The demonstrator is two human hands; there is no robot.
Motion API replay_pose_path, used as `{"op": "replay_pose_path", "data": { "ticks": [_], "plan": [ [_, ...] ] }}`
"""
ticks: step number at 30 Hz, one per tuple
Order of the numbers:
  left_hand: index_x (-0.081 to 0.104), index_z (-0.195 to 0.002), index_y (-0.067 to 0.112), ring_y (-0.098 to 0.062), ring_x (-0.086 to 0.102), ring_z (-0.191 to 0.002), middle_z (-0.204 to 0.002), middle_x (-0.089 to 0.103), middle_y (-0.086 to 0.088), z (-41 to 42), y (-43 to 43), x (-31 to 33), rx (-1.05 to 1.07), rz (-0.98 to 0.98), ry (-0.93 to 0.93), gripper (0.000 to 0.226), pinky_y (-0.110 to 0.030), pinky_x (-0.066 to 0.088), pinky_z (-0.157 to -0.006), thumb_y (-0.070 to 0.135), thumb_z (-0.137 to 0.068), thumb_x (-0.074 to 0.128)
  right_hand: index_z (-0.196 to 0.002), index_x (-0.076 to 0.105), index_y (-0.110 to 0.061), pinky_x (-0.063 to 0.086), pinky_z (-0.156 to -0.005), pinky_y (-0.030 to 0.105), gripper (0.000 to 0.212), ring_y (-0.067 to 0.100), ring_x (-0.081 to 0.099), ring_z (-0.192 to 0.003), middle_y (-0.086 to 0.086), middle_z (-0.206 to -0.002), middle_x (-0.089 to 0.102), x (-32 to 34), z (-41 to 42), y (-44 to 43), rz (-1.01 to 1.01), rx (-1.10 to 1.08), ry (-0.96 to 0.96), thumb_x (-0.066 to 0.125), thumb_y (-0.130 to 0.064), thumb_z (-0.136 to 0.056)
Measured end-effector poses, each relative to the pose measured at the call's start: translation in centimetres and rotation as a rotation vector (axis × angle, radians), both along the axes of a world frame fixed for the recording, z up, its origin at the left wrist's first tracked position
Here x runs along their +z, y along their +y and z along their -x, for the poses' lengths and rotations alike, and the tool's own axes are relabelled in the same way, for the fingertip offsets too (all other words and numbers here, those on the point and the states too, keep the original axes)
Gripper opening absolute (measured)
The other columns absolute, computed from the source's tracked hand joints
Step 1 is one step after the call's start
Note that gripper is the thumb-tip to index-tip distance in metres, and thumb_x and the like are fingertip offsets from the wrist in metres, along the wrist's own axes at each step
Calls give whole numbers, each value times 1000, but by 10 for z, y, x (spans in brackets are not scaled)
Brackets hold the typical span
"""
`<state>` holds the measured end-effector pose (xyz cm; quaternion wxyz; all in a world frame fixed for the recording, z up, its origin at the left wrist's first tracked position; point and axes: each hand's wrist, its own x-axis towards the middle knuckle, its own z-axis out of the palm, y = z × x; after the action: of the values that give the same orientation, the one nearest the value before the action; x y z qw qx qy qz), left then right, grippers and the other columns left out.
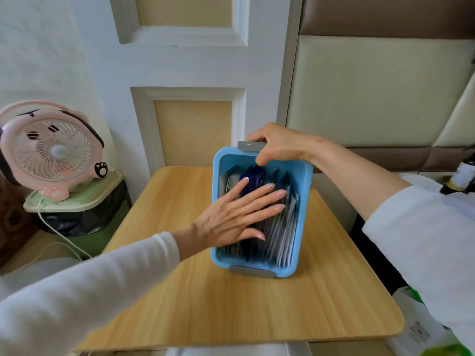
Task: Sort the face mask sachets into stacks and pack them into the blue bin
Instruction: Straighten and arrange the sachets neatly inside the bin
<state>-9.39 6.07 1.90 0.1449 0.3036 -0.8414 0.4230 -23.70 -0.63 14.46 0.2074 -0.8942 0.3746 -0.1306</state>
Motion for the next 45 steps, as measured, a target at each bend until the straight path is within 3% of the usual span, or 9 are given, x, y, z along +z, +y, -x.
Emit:
{"op": "replay_pose_path", "data": {
  "ticks": [1,3,6,10,18,26,32,40,45],
  "plan": [
    [-8,-149,19,-17,-5,-146,-158,-14,2,-11,-5,-22,-51,68,86,62,-47,-2,-118,49,-99,14,-66,53,-15,31,-52,23,17,10,39,-53,-2,-61,46,0,0,-1,-2,-3,1,59,-1,-71],
    [-6,-150,16,-18,-3,-146,-159,-9,1,-2,16,-28,-69,86,448,62,-44,-2,-118,43,-100,17,-69,54,-10,31,-52,24,11,10,39,-54,-1,-63,46,-1,1,-3,-7,-9,7,59,0,-70],
    [-5,-150,10,-25,-4,-146,-158,-10,-5,6,28,-72,50,44,768,67,-43,1,-119,41,-99,27,-67,52,-9,29,-53,26,11,12,36,-55,0,-62,43,0,1,-2,-6,-14,12,58,1,-69],
    [6,-148,-1,-32,4,-146,-158,-2,-16,7,33,-98,372,-70,666,72,-44,3,-119,46,-98,28,-60,47,-15,26,-52,25,22,10,33,-51,-4,-57,39,1,1,-1,-17,-10,11,57,3,-68],
    [23,-147,3,-24,11,-146,-156,16,-14,4,34,-81,445,-114,469,65,-46,10,-118,48,-100,24,-61,46,-14,26,-52,26,21,8,32,-49,-4,-55,37,0,1,-4,-26,-9,9,56,4,-67],
    [21,-147,1,-34,13,-144,-155,14,-20,-9,30,-84,485,-69,394,79,-46,15,-117,59,-94,34,-67,51,-11,26,-53,28,14,12,33,-54,1,-62,40,0,1,-3,-16,-2,16,56,3,-67],
    [-1,-149,1,-33,3,-145,-157,-8,-16,-7,32,-97,381,-30,569,76,-44,3,-120,51,-98,27,-63,51,-15,26,-52,26,19,12,34,-53,0,-60,40,0,3,-2,-18,-7,8,57,3,-69],
    [12,-145,-6,-33,7,-145,-155,8,-21,-1,34,-99,440,-110,598,73,-43,1,-120,49,-98,28,-69,54,-9,27,-54,26,12,13,34,-55,-1,-61,40,0,2,-3,-16,-8,17,58,2,-68],
    [7,-146,-4,-32,5,-145,-155,10,-21,-3,35,-101,424,-97,632,74,-43,1,-120,47,-98,30,-68,52,-12,27,-54,26,15,12,34,-54,-2,-61,40,0,2,-2,-23,-9,12,58,3,-68]
  ]
}}
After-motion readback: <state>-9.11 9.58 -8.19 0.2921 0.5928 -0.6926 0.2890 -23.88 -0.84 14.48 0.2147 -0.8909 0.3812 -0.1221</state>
